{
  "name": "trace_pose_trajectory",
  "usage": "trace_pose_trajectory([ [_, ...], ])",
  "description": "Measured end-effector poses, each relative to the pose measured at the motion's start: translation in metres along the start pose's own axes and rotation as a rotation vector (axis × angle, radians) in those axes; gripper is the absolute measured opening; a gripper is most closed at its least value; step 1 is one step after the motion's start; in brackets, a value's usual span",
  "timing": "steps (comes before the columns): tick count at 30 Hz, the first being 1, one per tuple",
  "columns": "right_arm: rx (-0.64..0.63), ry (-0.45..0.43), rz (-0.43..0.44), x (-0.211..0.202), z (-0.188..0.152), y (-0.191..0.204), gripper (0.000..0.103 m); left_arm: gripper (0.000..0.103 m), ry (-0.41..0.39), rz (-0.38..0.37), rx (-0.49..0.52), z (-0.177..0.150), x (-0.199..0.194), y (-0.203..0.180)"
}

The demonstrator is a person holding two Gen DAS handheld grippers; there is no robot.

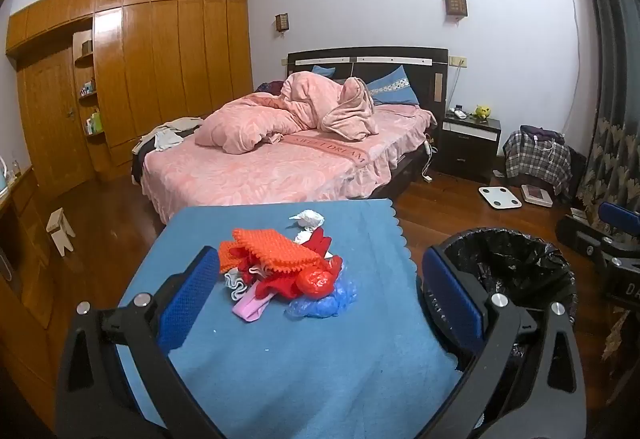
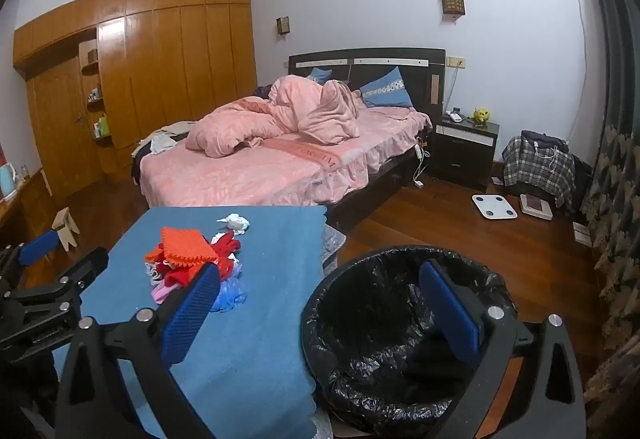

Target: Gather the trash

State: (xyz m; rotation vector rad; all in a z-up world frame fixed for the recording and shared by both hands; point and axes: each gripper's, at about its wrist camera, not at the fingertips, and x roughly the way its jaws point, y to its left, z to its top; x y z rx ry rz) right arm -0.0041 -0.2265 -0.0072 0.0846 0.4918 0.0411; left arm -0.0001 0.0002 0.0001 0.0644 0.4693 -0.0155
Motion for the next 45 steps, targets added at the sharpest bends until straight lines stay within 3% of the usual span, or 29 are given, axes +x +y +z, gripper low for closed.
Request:
trace_pose_trajectory([
  [45, -0.008, 0.001, -0.001, 0.0023, 0.001, 0.0053, 0.097, 0.098, 0.01, 0.007, -0.006, -0.0017, 0.0005, 0.0051],
])
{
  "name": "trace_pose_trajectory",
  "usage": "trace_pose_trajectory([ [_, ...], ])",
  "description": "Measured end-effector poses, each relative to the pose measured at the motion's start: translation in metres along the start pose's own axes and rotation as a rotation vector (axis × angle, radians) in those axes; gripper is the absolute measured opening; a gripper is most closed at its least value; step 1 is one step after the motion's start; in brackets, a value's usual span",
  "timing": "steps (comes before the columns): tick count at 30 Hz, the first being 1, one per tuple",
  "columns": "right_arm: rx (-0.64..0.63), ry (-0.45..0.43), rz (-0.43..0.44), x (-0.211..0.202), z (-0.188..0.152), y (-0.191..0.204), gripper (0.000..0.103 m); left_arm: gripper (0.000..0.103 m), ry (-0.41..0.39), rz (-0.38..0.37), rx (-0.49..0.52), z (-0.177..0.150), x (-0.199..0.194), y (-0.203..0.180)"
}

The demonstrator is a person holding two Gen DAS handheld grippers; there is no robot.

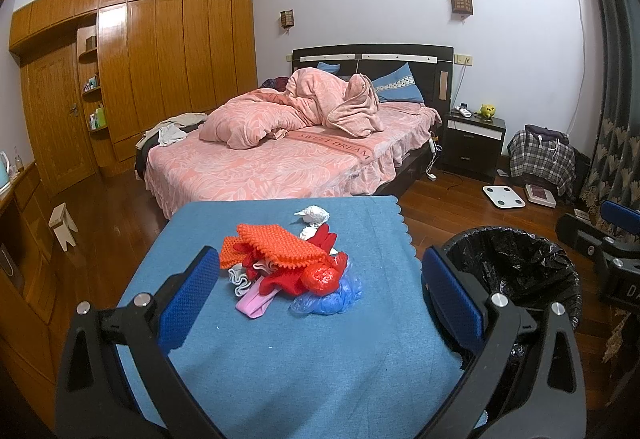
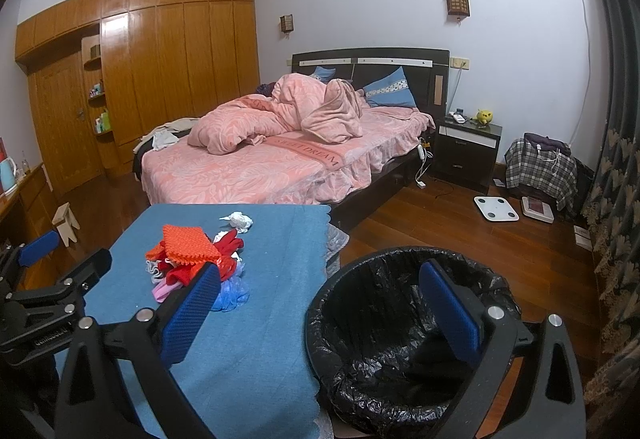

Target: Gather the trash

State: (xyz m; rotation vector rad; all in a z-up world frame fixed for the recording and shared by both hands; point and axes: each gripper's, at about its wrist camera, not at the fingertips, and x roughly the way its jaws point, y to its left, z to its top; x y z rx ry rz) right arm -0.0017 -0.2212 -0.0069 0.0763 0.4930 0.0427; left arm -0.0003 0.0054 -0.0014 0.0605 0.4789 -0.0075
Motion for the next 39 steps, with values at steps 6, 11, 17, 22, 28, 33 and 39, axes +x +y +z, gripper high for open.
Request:
trace_pose_trajectory([
  [6, -0.002, -0.001, 0.001, 0.0, 0.0, 0.0, 0.097, 0.098, 0.001, 0.001, 0.0, 0.0, 0.0, 0.0],
  [11, 0.0, -0.001, 0.002, 0.001, -0.001, 0.001, 0.097, 0.098, 0.001, 0.0, 0.0, 0.0, 0.0, 0.0],
  [17, 0.0, 0.0, 0.002, 0.001, -0.001, 0.0, 0.097, 0.098, 0.002, 0.0, -0.001, 0.0, 0.0, 0.0],
  [22, 0.002, -0.002, 0.003, 0.0, -0.001, 0.001, 0.097, 0.098, 0.001, 0.0, -0.001, 0.0, 0.0, 0.0],
  [28, 0.0, 0.0, 0.003, 0.001, -0.001, 0.001, 0.097, 0.098, 0.002, 0.0, -0.001, 0.0, 0.0, 0.001],
  [33, 0.0, 0.003, 0.006, 0.002, 0.0, 0.003, 0.097, 0.098, 0.002, -0.001, -0.002, 0.0, 0.0, 0.0],
  [39, -0.008, 0.003, 0.011, 0.008, 0.0, 0.011, 0.097, 0.098, 0.005, -0.001, -0.003, 0.0, 0.0, 0.0],
])
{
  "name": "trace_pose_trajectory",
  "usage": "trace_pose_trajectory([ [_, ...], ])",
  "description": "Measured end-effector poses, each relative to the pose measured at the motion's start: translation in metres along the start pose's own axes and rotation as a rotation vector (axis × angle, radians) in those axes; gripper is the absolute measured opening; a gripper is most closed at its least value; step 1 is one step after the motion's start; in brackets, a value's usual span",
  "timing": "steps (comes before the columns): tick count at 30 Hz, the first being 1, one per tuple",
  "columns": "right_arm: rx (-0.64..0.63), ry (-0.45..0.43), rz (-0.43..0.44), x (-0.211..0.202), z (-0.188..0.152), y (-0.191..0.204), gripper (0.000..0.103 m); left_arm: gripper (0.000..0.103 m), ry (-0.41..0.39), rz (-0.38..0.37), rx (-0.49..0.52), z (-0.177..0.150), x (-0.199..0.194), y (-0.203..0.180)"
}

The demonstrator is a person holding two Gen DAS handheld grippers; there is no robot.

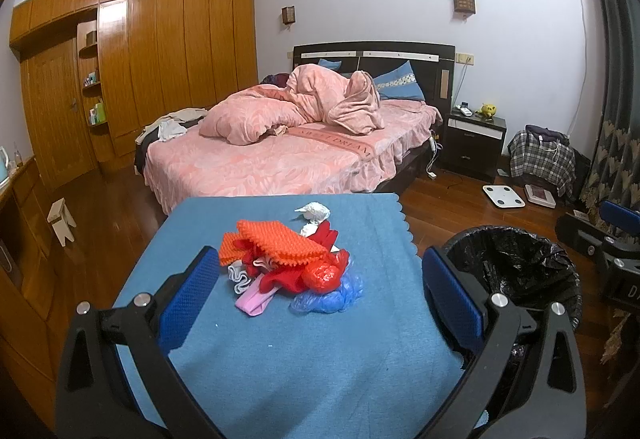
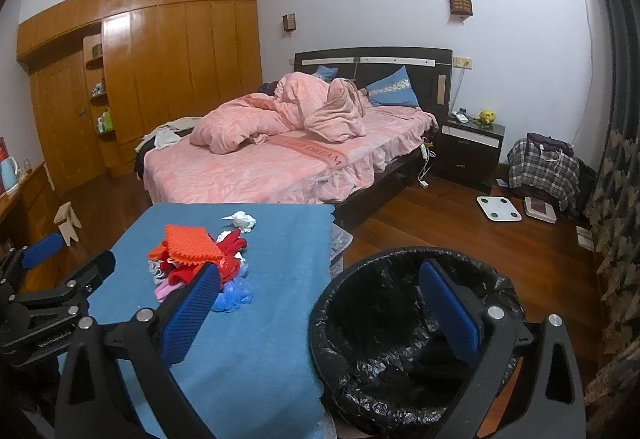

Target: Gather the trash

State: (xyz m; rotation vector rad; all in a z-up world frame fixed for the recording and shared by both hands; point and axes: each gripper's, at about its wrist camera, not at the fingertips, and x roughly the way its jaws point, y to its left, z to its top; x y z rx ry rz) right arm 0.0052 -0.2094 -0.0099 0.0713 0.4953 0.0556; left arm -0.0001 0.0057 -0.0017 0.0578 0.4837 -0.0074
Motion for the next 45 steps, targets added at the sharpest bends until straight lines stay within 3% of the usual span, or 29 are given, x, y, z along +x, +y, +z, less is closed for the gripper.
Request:
trace_pose_trajectory([
  [12, -0.012, 0.012, 0.021, 0.017, 0.0, 0.007, 0.097, 0.098, 0.013, 0.003, -0.014, -0.02, 0.018, 0.01],
  [15, -0.014, 0.024, 0.036, 0.032, -0.004, 0.014, 0.097, 0.098, 0.025, 0.031, -0.012, -0.025, 0.032, 0.028],
  [23, 0.002, 0.072, 0.057, 0.099, -0.03, 0.04, 0.096, 0.098, 0.12, 0.109, -0.062, -0.058, 0.077, 0.085],
  [29, -0.004, 0.146, 0.073, 0.155, -0.052, 0.067, 0.09, 0.098, 0.18, 0.149, -0.094, -0.077, 0.118, 0.119],
  [45, -0.138, 0.285, 0.137, 0.246, -0.092, 0.129, 0.089, 0.098, 0.279, 0.184, -0.103, -0.111, 0.186, 0.15],
])
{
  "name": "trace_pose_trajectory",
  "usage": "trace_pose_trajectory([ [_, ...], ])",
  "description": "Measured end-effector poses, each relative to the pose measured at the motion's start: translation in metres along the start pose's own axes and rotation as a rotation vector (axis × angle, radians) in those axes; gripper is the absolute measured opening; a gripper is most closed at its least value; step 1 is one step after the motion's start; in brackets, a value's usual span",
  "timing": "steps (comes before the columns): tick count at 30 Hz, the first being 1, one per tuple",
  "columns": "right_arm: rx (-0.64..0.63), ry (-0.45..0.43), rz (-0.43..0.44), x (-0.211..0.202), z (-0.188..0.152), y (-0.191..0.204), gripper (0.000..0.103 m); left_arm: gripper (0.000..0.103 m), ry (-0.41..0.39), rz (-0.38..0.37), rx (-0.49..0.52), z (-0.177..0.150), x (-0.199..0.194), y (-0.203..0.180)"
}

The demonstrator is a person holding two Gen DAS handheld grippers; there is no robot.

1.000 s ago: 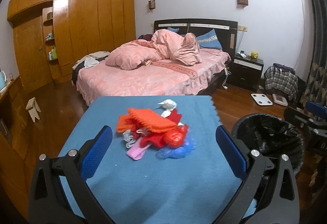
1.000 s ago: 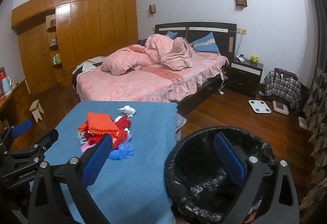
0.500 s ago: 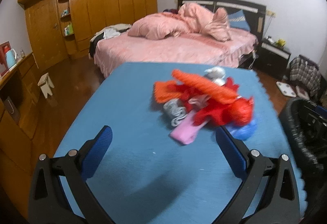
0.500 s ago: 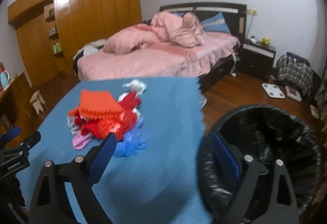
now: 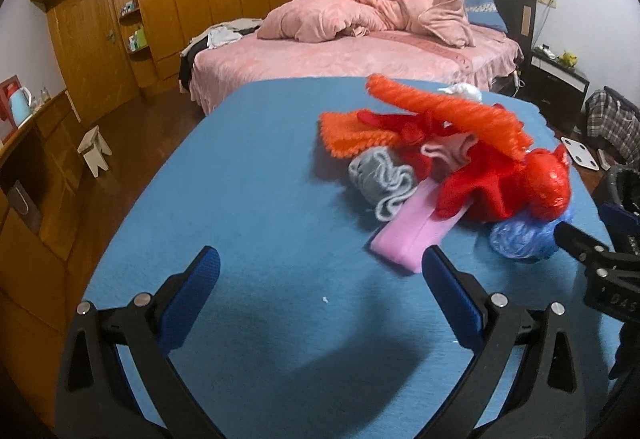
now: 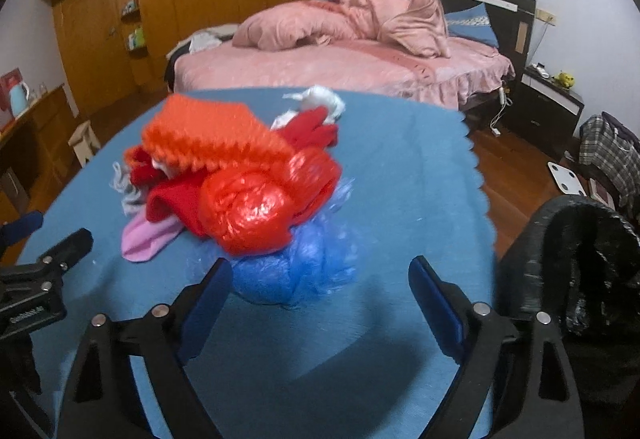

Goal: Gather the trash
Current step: 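Grasp the blue plastic bag with the right gripper while the left gripper approaches the red bag, then grasp the red plastic bag with the left gripper while the right gripper carries the blue bag to the bin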

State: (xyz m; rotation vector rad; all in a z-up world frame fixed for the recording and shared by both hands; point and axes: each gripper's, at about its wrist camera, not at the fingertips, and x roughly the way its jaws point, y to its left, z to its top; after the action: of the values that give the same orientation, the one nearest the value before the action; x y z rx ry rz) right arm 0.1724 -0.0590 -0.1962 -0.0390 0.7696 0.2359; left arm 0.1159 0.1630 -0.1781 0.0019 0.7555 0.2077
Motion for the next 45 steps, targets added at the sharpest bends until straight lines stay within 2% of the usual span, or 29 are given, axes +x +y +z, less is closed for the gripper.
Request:
trace_pose_trajectory([
  [4, -0.009, 0.064, 0.022, 0.021, -0.002, 0.002, 0.088, 0.097, 0.016, -0.002, -0.004, -0.003, 0.007, 0.002],
  [6, -0.013, 0.092, 0.06, 0.029, -0.002, 0.003, 0.078, 0.096, 0.02, -0.004, 0.0, -0.004, 0.009, 0.001],
  [7, -0.017, 0.113, 0.09, 0.032, -0.003, 0.004, 0.068, 0.096, 0.023, -0.007, 0.001, -0.005, 0.01, -0.001],
  [8, -0.02, 0.113, 0.095, 0.032, -0.004, 0.005, 0.066, 0.095, 0.026, -0.009, 0.002, -0.004, 0.012, -0.003],
  [10, -0.03, 0.105, 0.114, 0.03, -0.004, 0.006, 0.044, 0.093, 0.032, -0.015, 0.004, -0.005, 0.013, -0.006],
  [11, -0.031, 0.104, 0.118, 0.03, -0.004, 0.006, 0.04, 0.09, 0.035, -0.019, 0.006, -0.005, 0.013, -0.007],
  [12, -0.031, 0.104, 0.125, 0.03, -0.004, 0.006, 0.038, 0.085, 0.039, -0.024, 0.011, -0.006, 0.013, -0.009],
  [14, -0.025, 0.105, 0.136, 0.028, -0.005, 0.006, 0.034, 0.082, 0.045, -0.036, 0.02, -0.006, 0.014, -0.014],
  [17, -0.016, 0.099, 0.134, 0.021, -0.006, 0.003, 0.032, 0.081, 0.041, -0.05, 0.028, -0.007, 0.013, -0.019],
  [23, 0.022, 0.089, 0.087, 0.01, -0.004, -0.021, 0.032, 0.071, 0.045, -0.094, 0.052, -0.007, 0.014, -0.036],
  [31, 0.045, 0.081, 0.053, 0.001, -0.004, -0.042, 0.032, 0.071, 0.031, -0.149, 0.072, -0.009, 0.002, -0.061],
  [34, 0.047, 0.08, 0.046, -0.002, -0.01, -0.05, 0.032, 0.074, 0.024, -0.167, 0.075, -0.01, -0.002, -0.067],
  [38, 0.058, 0.085, 0.036, -0.005, -0.018, -0.058, 0.032, 0.082, 0.015, -0.173, 0.091, -0.009, -0.004, -0.081],
  [45, 0.06, 0.043, -0.008, -0.021, -0.018, -0.074, 0.032, 0.086, 0.003, -0.218, 0.081, -0.007, -0.01, -0.097],
])
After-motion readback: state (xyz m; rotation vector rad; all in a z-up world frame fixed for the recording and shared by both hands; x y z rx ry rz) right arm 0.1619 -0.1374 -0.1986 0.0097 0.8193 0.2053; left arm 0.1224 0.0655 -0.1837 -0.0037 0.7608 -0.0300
